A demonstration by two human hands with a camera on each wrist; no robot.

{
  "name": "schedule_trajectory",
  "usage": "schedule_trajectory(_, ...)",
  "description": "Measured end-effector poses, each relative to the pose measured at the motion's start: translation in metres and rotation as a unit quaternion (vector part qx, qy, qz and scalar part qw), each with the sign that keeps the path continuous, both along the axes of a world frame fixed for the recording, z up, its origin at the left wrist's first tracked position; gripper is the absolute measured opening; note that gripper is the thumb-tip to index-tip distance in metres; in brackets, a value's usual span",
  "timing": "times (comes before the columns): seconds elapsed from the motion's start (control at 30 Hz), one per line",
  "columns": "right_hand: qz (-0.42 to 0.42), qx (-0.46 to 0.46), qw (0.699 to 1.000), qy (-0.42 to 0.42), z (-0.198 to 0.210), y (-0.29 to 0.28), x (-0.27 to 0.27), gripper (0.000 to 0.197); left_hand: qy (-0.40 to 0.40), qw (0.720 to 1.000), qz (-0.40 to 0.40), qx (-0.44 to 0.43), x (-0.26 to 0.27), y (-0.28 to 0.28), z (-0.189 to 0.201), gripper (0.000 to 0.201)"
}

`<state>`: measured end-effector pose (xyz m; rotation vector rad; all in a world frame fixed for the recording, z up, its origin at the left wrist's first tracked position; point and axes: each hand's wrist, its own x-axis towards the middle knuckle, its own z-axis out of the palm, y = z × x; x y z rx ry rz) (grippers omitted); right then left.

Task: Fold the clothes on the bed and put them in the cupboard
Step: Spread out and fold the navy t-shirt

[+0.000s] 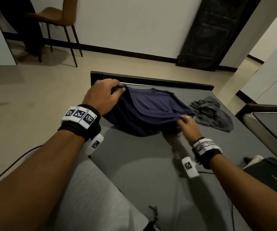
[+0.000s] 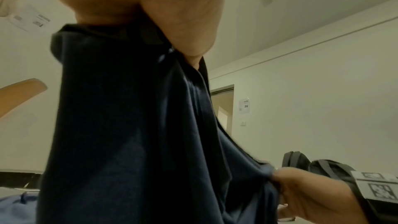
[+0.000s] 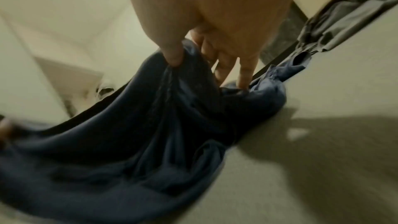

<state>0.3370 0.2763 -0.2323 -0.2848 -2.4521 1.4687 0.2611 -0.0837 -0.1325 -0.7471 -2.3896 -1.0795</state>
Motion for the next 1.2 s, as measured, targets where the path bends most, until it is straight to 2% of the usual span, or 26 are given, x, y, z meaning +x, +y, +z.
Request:
schedule_trajectory(0.03, -0.034, -0.073, 0.996, 0.031, 0.012, 0.008, 0.000, 0.012, 0.006, 1.000, 0.010, 0.009, -0.002, -0.001, 0.000, 0.027)
schedule_trajectory(0.07, -0.066, -0.093, 0.992, 0.062, 0.024, 0.017, 0.000, 0.014, 0.013, 1.000, 0.020, 0.015, -0.004, -0.002, 0.000, 0.026)
schedule_trajectory(0.13, -0.104, -0.018, 0.989, 0.105, 0.051, 0.030, 0.004, 0.015, 0.022, 0.999, 0.035, 0.014, -0.006, -0.002, 0.001, 0.024)
schedule_trajectory(0.23, -0.039, 0.134, 0.986, 0.089, 0.078, 0.046, 0.016, 0.015, 0.010, 0.998, 0.059, -0.001, -0.007, -0.004, 0.000, 0.025)
schedule_trajectory(0.3, 0.015, 0.260, 0.965, 0.034, 0.087, 0.053, 0.024, 0.021, -0.015, 0.997, 0.073, -0.013, -0.006, -0.008, -0.001, 0.027)
schedule_trajectory(0.33, 0.036, 0.295, 0.955, 0.005, 0.088, 0.058, 0.028, 0.025, -0.026, 0.996, 0.079, -0.020, -0.006, -0.010, 0.000, 0.027)
schedule_trajectory(0.43, 0.070, 0.321, 0.940, -0.089, 0.079, 0.074, 0.037, 0.033, -0.049, 0.993, 0.091, -0.050, -0.003, -0.013, 0.003, 0.027)
schedule_trajectory(0.5, 0.085, 0.345, 0.919, -0.169, 0.065, 0.079, 0.045, 0.034, -0.099, 0.988, 0.062, -0.101, -0.001, -0.016, 0.003, 0.027)
schedule_trajectory(0.57, 0.105, 0.370, 0.886, -0.260, 0.049, 0.075, 0.053, 0.025, -0.200, 0.959, 0.014, -0.199, 0.001, -0.019, 0.001, 0.030)
schedule_trajectory(0.63, 0.113, 0.338, 0.873, -0.333, 0.031, 0.065, 0.062, 0.032, -0.282, 0.909, -0.015, -0.306, 0.004, -0.022, -0.002, 0.032)
schedule_trajectory(0.67, 0.104, 0.307, 0.876, -0.358, 0.023, 0.059, 0.065, 0.044, -0.303, 0.888, -0.017, -0.347, 0.005, -0.023, -0.003, 0.031)
schedule_trajectory(0.73, 0.058, 0.267, 0.893, -0.357, 0.008, 0.049, 0.067, 0.065, -0.311, 0.868, -0.006, -0.386, 0.009, -0.026, -0.002, 0.030)
schedule_trajectory(0.87, -0.049, 0.259, 0.915, -0.307, -0.006, 0.032, 0.061, 0.072, -0.314, 0.856, 0.046, -0.408, 0.017, -0.037, 0.005, 0.022)
schedule_trajectory(0.93, -0.089, 0.223, 0.926, -0.291, -0.008, 0.027, 0.055, 0.063, -0.313, 0.844, 0.091, -0.427, 0.021, -0.049, 0.006, 0.019)
schedule_trajectory(1.0, -0.081, 0.204, 0.928, -0.300, -0.009, 0.023, 0.051, 0.038, -0.307, 0.833, 0.146, -0.436, 0.029, -0.061, 0.007, 0.018)
schedule_trajectory(1.07, -0.050, 0.201, 0.930, -0.304, -0.007, 0.018, 0.052, 0.012, -0.305, 0.838, 0.195, -0.409, 0.038, -0.071, 0.008, 0.013)
schedule_trajectory(1.13, -0.063, 0.203, 0.943, -0.257, 0.000, 0.017, 0.058, 0.008, -0.304, 0.849, 0.226, -0.368, 0.045, -0.079, 0.008, 0.013)
schedule_trajectory(1.2, -0.118, 0.239, 0.949, -0.171, 0.012, 0.022, 0.072, 0.010, -0.312, 0.860, 0.238, -0.326, 0.051, -0.082, 0.009, 0.016)
